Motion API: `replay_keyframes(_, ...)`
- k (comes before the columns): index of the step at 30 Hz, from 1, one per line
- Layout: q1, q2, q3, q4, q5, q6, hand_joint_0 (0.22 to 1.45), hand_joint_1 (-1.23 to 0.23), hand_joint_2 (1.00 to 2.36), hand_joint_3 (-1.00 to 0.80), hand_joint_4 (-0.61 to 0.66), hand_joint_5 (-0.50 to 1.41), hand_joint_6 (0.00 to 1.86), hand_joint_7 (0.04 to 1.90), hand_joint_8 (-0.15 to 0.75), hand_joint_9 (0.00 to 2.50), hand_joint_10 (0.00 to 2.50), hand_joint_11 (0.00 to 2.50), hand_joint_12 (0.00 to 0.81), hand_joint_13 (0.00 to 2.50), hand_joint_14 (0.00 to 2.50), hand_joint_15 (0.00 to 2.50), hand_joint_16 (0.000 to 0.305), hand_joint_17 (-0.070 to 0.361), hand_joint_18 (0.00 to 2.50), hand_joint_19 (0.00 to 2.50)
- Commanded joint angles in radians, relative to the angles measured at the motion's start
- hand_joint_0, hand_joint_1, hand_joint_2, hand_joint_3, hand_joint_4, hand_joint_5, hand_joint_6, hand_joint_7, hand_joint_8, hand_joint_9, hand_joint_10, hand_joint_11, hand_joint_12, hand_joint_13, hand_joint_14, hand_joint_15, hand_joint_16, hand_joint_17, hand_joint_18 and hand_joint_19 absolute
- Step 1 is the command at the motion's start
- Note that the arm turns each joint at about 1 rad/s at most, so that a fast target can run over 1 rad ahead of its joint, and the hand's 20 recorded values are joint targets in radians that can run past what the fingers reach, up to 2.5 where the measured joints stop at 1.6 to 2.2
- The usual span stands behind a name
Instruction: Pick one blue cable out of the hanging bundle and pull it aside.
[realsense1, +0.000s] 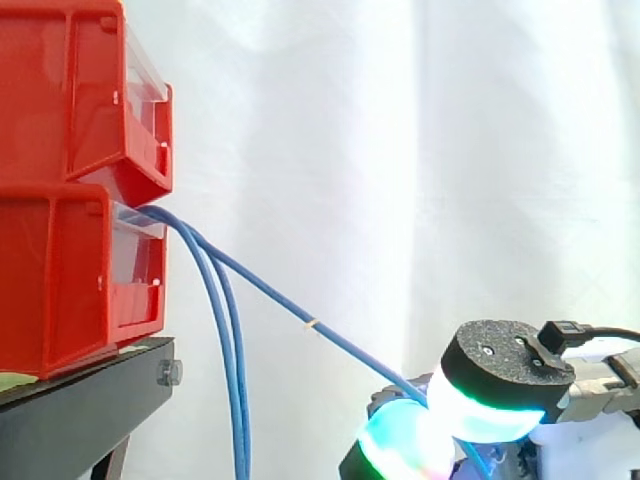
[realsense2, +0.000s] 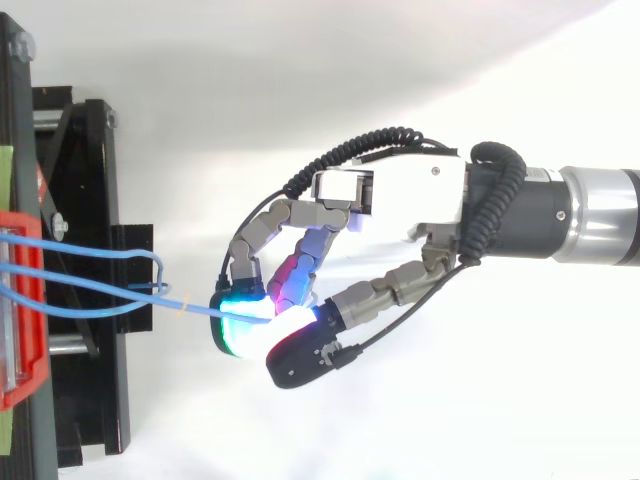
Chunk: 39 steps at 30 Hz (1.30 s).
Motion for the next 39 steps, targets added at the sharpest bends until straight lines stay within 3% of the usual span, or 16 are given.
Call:
replay_keyframes(1,0.000,0.000,0.000,0.000,0.000,0.000,0.59,-0.79,1.03,-0.07,0.02,-0.05,0.92,1.01,0.276,1.21,0.02,0.61,0.316,0.96,0.02,0.50,0.057,0.129,0.95,0.55)
replay_keyframes(10,0.000,0.000,0.000,0.000,0.000,0.000,0.59,-0.79,1.00,-0.06,0.02,-0.05,0.92,1.01,0.274,1.20,0.02,0.61,0.314,0.96,0.02,0.50,0.057,0.129,0.95,0.55)
replay_keyframes(39,0.002,0.000,0.000,0.000,0.000,0.000,0.54,-0.80,1.19,-0.10,0.03,-0.05,0.91,1.03,0.276,1.21,0.01,0.60,0.320,0.97,0.02,0.49,0.059,0.133,0.97,0.54)
